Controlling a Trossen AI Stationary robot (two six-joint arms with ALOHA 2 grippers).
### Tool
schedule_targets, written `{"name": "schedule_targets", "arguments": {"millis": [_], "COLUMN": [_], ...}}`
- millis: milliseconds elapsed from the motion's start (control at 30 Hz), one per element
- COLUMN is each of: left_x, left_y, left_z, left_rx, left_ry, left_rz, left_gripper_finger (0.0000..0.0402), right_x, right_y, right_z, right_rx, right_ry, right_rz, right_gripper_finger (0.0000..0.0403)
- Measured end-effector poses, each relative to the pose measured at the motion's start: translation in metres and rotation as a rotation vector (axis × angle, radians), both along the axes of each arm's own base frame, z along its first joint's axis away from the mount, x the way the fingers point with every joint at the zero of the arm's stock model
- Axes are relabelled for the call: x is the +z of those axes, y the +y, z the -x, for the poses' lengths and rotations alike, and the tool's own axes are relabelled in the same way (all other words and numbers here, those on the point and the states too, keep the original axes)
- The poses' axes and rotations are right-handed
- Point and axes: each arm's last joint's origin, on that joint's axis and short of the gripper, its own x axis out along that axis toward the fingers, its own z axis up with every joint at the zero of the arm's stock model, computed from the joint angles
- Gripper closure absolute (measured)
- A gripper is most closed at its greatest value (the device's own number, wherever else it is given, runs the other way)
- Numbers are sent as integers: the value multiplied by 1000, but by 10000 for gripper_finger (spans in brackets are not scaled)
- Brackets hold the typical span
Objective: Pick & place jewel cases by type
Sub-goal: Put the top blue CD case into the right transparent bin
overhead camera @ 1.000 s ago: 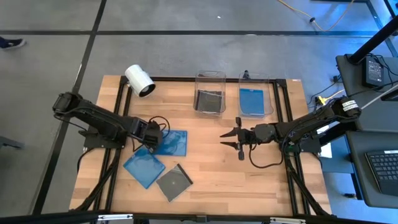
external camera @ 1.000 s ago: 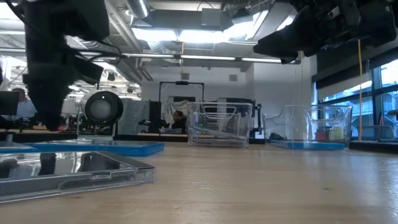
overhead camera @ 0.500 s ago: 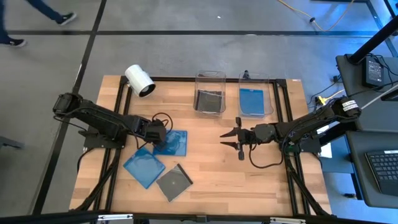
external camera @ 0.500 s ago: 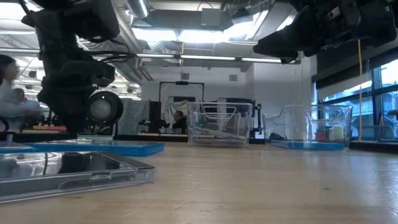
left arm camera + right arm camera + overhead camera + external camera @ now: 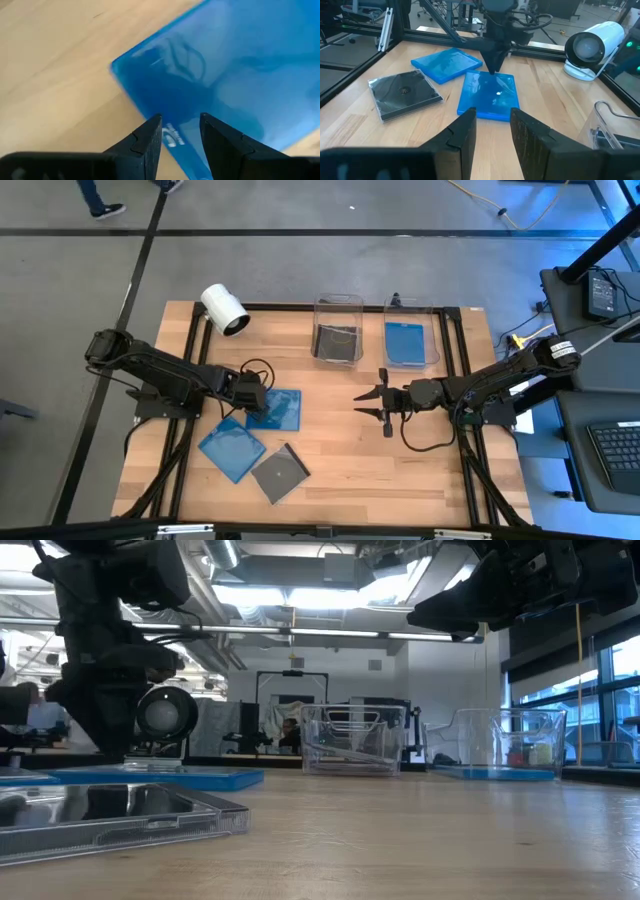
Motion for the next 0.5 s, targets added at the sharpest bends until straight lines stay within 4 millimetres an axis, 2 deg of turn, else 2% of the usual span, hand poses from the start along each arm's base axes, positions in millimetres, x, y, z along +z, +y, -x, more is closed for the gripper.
{"name": "schedule_targets", "arguments": {"millis": [200, 500], "left_x": [-1, -13], "left_y": [2, -1], "left_z": [3, -1], "left_rx": [84, 120], "left_ry": [20, 91], "left_rz": [-37, 39], "left_gripper_finger": [272, 272], "right_x": [0, 0], "right_y": [0, 0], "right_z": [0, 0], "right_rx": [0, -1], "right_ry": [0, 0], "right_rz": [0, -4], "right_gripper_finger": [279, 279]}}
